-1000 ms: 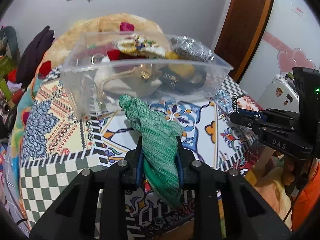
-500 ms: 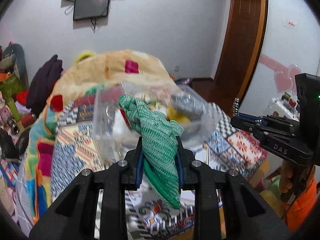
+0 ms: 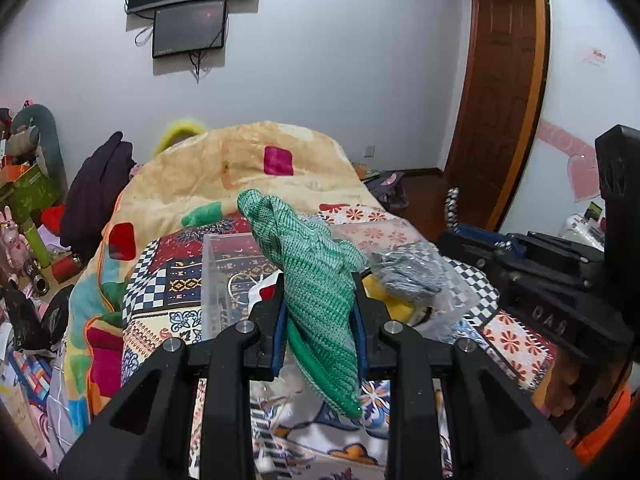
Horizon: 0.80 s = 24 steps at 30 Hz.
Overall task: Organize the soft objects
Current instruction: 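Grasp green knit glove with left tool while right tool grasps braided bracelet, drop both in box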
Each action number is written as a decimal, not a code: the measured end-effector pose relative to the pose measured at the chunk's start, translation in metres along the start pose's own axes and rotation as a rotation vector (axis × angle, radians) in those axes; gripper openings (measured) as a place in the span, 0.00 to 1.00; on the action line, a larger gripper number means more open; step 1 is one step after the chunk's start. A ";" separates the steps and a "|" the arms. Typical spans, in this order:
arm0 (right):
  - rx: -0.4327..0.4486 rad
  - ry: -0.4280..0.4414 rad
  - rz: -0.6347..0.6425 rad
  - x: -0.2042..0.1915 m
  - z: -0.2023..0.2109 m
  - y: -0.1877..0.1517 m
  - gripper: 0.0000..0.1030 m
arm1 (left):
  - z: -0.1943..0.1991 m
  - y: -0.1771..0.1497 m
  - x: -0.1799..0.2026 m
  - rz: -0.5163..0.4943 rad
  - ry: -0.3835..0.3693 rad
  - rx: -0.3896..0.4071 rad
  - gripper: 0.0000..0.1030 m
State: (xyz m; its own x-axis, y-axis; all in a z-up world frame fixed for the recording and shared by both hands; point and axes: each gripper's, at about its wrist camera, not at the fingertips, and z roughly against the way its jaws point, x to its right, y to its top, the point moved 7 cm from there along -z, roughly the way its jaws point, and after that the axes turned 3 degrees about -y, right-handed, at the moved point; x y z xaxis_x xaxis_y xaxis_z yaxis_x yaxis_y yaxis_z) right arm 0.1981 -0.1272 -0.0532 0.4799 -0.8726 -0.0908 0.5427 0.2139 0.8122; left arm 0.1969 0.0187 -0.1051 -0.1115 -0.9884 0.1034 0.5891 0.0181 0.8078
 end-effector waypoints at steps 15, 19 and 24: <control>-0.077 -0.030 0.035 0.000 -0.038 -0.017 0.43 | -0.061 -0.017 -0.008 0.007 -0.005 -0.128 0.37; -0.074 -0.032 0.039 0.002 -0.036 -0.015 0.51 | -0.060 -0.022 -0.010 -0.001 0.008 -0.136 0.49; -0.068 -0.035 0.026 0.009 -0.033 -0.015 0.69 | -0.054 -0.025 -0.017 0.022 0.002 -0.137 0.65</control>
State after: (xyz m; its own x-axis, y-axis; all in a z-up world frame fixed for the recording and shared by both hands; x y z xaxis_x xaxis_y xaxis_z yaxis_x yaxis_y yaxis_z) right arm 0.2170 -0.1243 -0.0856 0.4709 -0.8808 -0.0494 0.5764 0.2648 0.7731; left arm 0.2272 0.0266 -0.1577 -0.0962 -0.9882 0.1191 0.6949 0.0191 0.7189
